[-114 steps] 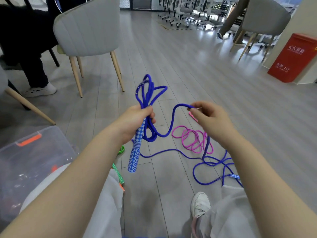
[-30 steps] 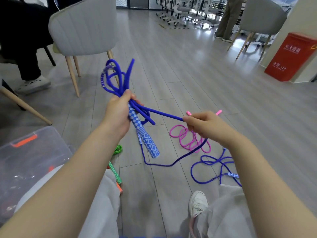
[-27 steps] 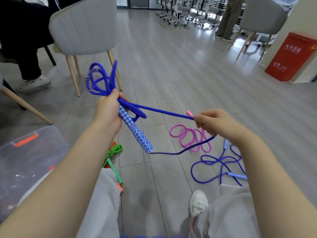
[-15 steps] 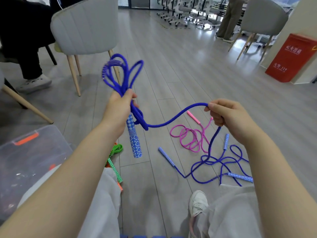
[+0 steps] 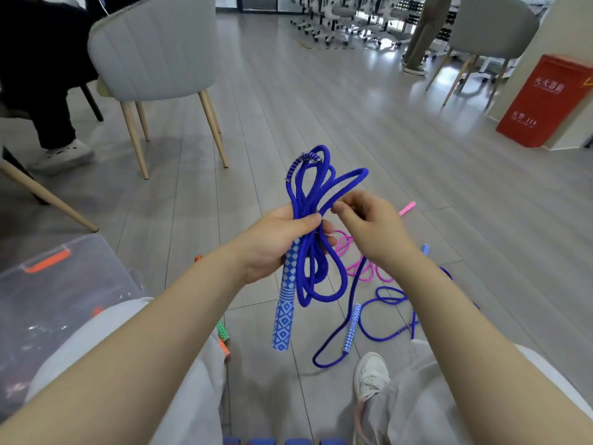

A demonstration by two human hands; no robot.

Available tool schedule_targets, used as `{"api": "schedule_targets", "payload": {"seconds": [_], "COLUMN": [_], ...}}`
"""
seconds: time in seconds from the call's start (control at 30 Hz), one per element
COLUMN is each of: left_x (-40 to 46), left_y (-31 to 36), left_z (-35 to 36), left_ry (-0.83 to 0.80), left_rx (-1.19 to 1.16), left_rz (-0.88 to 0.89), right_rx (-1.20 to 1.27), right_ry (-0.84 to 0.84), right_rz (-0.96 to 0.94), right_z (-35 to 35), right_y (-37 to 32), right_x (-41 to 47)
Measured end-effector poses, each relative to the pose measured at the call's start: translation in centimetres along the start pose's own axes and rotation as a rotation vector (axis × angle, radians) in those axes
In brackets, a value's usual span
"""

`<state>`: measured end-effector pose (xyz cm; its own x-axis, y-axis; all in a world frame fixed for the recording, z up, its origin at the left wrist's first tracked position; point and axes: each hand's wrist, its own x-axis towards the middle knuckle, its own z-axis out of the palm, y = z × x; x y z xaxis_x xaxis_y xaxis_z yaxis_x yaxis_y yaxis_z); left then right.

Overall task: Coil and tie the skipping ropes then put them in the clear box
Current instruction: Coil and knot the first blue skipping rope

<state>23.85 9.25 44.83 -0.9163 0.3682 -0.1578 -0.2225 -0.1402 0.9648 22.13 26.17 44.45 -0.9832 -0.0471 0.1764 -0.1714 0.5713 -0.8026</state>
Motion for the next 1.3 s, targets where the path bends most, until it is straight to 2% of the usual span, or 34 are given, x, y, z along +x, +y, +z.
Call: {"api": "schedule_targets", "payload": {"seconds": [0.1, 0.23, 0.37, 0.47, 0.53, 0.7, 0.77, 0.83, 0.97, 1.07, 1.3], "left_x": [0.5, 0.5, 0.5, 0.7, 1.1, 1.7, 1.8, 1.7, 1.6, 1.8, 1.4], "left_y": [-0.6, -0.7, -1.1, -1.4, -0.9, 1.7, 2.3, 2.3, 1.5, 0.9, 0.0], "left_z": [-0.1, -0.7, -1.1, -1.6, -2.2, -4.8, -6.2, -6.9, -5.6, -4.2, -2.2], "left_ry": [0.019, -0.021, -0.079, 0.027, 0.134, 0.498, 0.654, 0.705, 0.592, 0.493, 0.312], "left_rx": [0.015, 0.229, 0.448, 0.490, 0.400, -0.077, -0.230, -0.279, -0.205, -0.199, 0.029], "left_rz": [0.013, -0.027, -0.188, -0.121, -0.024, 0.264, 0.298, 0.273, 0.211, 0.164, 0.074], "right_rx": [-0.043, -0.087, -0.208, -0.124, -0.061, 0.097, 0.104, 0.149, 0.259, 0.311, 0.138], "right_ry": [0.023, 0.011, -0.130, -0.202, -0.225, -0.172, -0.128, -0.090, -0.049, -0.097, -0.156], "right_rz": [-0.025, -0.079, -0.052, -0.004, 0.057, 0.189, 0.201, 0.202, 0.110, 0.013, -0.101], "right_z": [0.3, 0.1, -0.1, -0.7, -1.6, -3.8, -4.3, -4.2, -2.0, -0.5, 2.3], "right_y": [0.4, 0.5, 1.3, 1.4, 1.2, 1.7, 2.1, 2.2, 0.9, 0.0, -0.5], "right_x": [0.1, 0.1, 0.0, 0.0, 0.1, 0.8, 1.0, 1.1, 0.5, -0.2, -1.0]}}
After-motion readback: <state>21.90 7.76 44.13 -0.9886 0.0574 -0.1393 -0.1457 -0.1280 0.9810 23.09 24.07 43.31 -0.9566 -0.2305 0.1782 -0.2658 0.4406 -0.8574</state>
